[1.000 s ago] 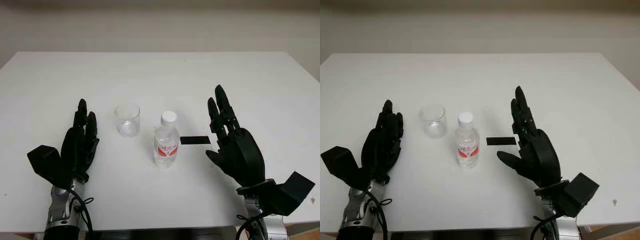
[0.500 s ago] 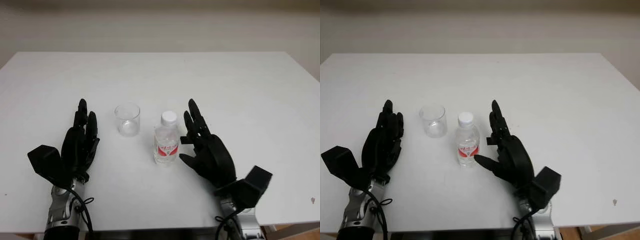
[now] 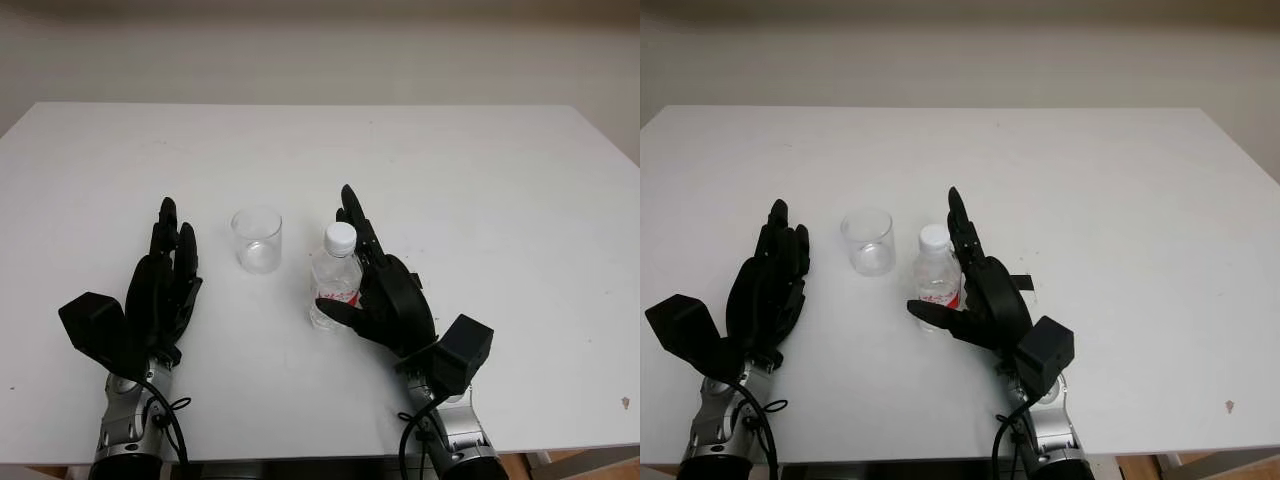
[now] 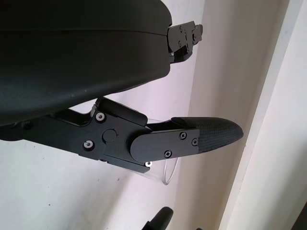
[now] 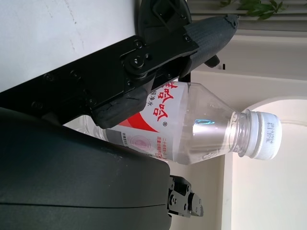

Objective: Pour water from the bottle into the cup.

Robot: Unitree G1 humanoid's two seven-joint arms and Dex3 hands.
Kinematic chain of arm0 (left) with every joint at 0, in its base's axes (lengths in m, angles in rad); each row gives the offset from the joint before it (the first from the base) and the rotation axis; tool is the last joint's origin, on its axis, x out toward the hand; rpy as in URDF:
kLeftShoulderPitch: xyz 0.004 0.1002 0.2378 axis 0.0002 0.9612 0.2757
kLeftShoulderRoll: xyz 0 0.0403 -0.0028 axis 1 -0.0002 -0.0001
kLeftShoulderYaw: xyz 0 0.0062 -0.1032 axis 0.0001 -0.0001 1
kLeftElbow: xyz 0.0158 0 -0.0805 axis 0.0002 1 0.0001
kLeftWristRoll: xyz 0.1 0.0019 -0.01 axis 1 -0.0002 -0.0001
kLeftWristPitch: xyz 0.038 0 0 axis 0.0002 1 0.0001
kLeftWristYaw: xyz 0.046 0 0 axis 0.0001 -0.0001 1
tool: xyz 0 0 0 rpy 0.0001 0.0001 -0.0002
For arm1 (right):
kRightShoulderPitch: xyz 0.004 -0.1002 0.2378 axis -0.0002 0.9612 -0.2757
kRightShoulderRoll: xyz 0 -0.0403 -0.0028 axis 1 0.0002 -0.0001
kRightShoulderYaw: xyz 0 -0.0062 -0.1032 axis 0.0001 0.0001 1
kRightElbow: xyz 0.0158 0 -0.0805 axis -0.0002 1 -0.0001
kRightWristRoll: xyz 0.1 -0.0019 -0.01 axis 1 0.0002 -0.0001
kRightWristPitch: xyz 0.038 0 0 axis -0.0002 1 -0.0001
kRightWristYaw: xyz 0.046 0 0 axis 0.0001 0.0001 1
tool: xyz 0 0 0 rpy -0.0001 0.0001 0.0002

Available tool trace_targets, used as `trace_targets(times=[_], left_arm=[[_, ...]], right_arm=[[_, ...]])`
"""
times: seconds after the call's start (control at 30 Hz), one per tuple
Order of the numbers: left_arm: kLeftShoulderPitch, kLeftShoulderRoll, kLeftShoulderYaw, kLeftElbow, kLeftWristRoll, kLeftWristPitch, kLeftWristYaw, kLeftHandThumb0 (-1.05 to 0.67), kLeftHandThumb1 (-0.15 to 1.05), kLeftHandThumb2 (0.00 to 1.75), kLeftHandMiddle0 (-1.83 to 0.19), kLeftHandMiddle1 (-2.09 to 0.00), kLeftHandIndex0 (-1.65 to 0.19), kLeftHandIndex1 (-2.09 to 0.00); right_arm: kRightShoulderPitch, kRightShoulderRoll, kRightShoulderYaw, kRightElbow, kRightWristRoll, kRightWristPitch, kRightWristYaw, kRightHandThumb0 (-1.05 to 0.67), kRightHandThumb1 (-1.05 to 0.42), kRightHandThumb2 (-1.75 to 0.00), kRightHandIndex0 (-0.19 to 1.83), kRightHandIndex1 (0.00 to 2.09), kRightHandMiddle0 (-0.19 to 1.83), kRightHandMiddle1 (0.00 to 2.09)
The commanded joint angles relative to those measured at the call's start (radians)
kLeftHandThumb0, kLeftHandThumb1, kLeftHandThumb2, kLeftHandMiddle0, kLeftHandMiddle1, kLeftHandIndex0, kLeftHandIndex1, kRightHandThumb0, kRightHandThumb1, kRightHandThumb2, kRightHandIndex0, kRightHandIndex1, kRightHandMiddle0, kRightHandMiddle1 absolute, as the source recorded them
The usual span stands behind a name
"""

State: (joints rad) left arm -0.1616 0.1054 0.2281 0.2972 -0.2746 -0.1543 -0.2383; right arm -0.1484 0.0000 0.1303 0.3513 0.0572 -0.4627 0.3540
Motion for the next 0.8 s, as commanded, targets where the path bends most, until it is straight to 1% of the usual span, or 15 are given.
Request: trace_targets(times=[0.0,0.13,0.4,0.5,0.53,0.6,0.63,0.67,0.7,0.73,0.77], left_arm=[[0.03,-0.015,-0.005,0.015,-0.001,0.004,0.002,-0.75,1.05,0.52,0.19,-0.04,0.18,-0.05],[0.029,-0.022,-0.004,0.015,-0.008,0.006,-0.001,-0.75,1.05,0.5,0.19,-0.03,0.19,-0.05],[0.034,-0.022,-0.008,0.007,0.001,0.005,0.009,-0.74,1.05,0.52,0.19,-0.04,0.18,-0.05],[0.035,-0.027,-0.007,0.008,-0.003,0.001,0.011,-0.74,1.05,0.51,0.19,-0.04,0.18,-0.05],[0.036,-0.028,-0.008,0.007,-0.002,0.002,0.012,-0.75,1.05,0.51,0.19,-0.04,0.19,-0.05],[0.037,-0.03,-0.01,0.006,0.001,0.0,0.017,-0.75,1.05,0.5,0.19,-0.04,0.19,-0.05],[0.037,-0.031,-0.01,0.007,-0.001,0.001,0.016,-0.75,1.05,0.5,0.19,-0.04,0.18,-0.05],[0.037,-0.032,-0.01,0.008,-0.003,0.001,0.014,-0.75,1.05,0.5,0.19,-0.04,0.19,-0.05],[0.038,-0.032,-0.011,0.007,-0.003,0.002,0.014,-0.75,1.05,0.49,0.19,-0.04,0.19,-0.05],[0.038,-0.033,-0.011,0.006,-0.001,0.003,0.016,-0.75,1.05,0.49,0.19,-0.04,0.19,-0.05],[0.039,-0.034,-0.012,0.005,0.0,0.003,0.017,-0.76,1.05,0.49,0.19,-0.04,0.19,-0.05]], right_arm=[[-0.001,-0.001,0.004,0.016,-0.005,-0.019,0.0,-0.96,-0.91,-0.05,-0.19,0.0,-0.19,0.0],[-0.003,-0.006,0.006,0.017,-0.009,-0.022,0.006,-0.95,-0.91,-0.05,-0.19,0.0,-0.19,0.0],[0.006,-0.002,0.011,-0.033,-0.021,0.049,-0.022,-0.94,-0.9,-0.05,-0.19,0.0,-0.19,0.0],[0.016,0.0,0.019,-0.075,-0.024,0.094,-0.035,-0.91,-0.9,-0.05,-0.12,0.04,-0.19,0.0],[0.021,0.0,0.023,-0.095,-0.023,0.117,-0.038,-0.88,-0.89,-0.05,-0.01,0.1,-0.15,0.02],[0.031,-0.001,0.03,-0.133,-0.03,0.158,-0.047,-0.85,-0.89,-0.05,0.13,0.19,-0.06,0.07],[0.035,-0.002,0.036,-0.154,-0.041,0.179,-0.057,-0.84,-0.89,-0.05,0.15,0.31,-0.01,0.11],[0.039,-0.003,0.04,-0.17,-0.049,0.194,-0.063,-0.82,-0.9,-0.05,0.02,0.85,0.01,0.28],[0.043,-0.004,0.044,-0.185,-0.056,0.208,-0.07,-0.81,-0.9,-0.05,-0.09,1.13,-0.07,0.51],[0.046,-0.002,0.046,-0.199,-0.059,0.222,-0.076,-0.8,-0.9,-0.05,-0.14,1.33,-0.13,0.74],[0.049,-0.001,0.048,-0.212,-0.06,0.236,-0.08,-0.79,-0.9,-0.05,-0.15,1.53,-0.17,0.99]])
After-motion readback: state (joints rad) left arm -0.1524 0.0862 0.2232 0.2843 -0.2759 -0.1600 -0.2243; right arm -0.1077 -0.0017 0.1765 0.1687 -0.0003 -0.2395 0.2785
